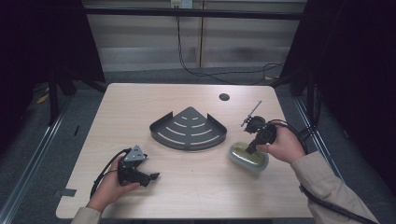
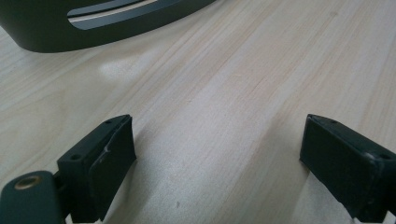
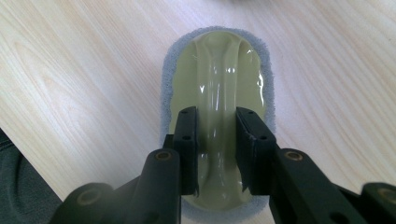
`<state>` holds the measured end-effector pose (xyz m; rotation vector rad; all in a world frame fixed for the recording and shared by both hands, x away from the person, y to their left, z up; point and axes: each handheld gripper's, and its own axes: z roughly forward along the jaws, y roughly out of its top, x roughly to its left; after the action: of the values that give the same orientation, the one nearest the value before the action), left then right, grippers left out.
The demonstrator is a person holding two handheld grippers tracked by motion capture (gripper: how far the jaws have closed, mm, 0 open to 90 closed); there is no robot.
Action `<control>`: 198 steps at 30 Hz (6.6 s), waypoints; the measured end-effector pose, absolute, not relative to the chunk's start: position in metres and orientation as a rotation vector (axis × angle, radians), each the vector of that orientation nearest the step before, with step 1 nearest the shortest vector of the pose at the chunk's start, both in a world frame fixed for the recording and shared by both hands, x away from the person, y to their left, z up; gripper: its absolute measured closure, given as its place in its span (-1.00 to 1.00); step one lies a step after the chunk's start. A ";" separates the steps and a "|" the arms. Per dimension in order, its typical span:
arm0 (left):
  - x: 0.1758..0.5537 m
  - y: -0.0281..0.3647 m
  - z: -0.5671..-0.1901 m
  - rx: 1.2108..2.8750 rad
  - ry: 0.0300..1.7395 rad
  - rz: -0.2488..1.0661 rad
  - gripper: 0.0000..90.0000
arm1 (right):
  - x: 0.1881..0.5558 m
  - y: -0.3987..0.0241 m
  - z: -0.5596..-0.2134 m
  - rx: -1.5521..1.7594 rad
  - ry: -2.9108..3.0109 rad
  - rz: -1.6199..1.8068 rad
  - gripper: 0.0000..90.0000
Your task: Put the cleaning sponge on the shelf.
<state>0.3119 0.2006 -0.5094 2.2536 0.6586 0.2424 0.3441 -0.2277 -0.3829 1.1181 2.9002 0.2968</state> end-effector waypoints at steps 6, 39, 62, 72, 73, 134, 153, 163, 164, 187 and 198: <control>0.312 0.201 -0.509 2.256 0.659 0.242 -0.79 | 0.350 -0.222 -0.377 1.122 2.900 0.305 0.58; 0.312 0.201 -0.509 2.263 0.653 0.238 -0.79 | 0.380 -0.192 -0.340 1.135 2.838 0.372 0.58; 0.312 0.201 -0.509 2.263 0.654 0.238 -0.79 | 0.407 -0.187 -0.324 1.254 2.758 0.446 0.58; 0.312 0.201 -0.509 2.264 0.651 0.238 -0.80 | 0.420 -0.181 -0.318 1.262 2.742 0.444 0.58; 0.312 0.201 -0.509 2.263 0.651 0.238 -0.80 | 0.421 -0.180 -0.318 1.268 2.734 0.453 0.58; 0.312 0.201 -0.509 2.260 0.648 0.235 -0.80 | 0.469 -0.130 -0.360 1.279 2.748 0.451 0.58; 0.311 0.201 -0.509 2.259 0.645 0.232 -0.80 | 0.478 -0.119 -0.380 1.283 2.771 0.425 0.58; 0.311 0.201 -0.509 2.259 0.640 0.231 -0.80 | 0.480 -0.114 -0.392 1.276 2.783 0.425 0.58; 0.311 0.201 -0.509 2.265 0.635 0.237 -0.80 | 0.480 -0.114 -0.392 1.276 2.783 0.425 0.58; 0.310 0.201 -0.509 2.264 0.636 0.236 -0.80 | 0.480 -0.111 -0.407 1.253 2.800 0.380 0.57; 0.310 0.201 -0.509 2.264 0.636 0.238 -0.80 | 0.478 -0.115 -0.416 1.264 2.815 0.345 0.57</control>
<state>0.3103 0.2013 -0.5091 2.2639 0.6363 0.2375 0.4783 -0.1147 -0.4155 1.2636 2.8148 0.3454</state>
